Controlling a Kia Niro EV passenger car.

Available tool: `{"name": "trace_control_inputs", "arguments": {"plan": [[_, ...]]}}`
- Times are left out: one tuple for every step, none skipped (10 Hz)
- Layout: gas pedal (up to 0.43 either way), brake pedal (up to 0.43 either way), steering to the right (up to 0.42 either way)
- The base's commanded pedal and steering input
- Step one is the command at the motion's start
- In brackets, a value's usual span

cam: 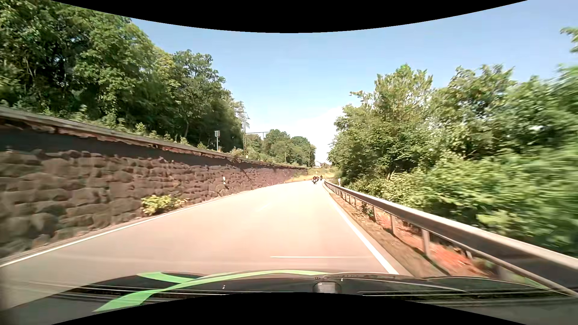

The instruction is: Follow the waypoints while adhering to traffic rules and regulations

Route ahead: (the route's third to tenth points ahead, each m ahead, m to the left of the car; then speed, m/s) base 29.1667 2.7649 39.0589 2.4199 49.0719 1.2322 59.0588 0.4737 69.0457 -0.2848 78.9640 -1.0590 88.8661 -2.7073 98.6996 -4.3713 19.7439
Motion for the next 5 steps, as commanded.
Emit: {"name": "trace_control_inputs", "arguments": {"plan": [[0.197, 0.000, 0.004], [0.197, 0.000, 0.004], [0.197, 0.000, 0.005], [0.177, 0.000, 0.004], [0.169, 0.000, 0.004]]}}
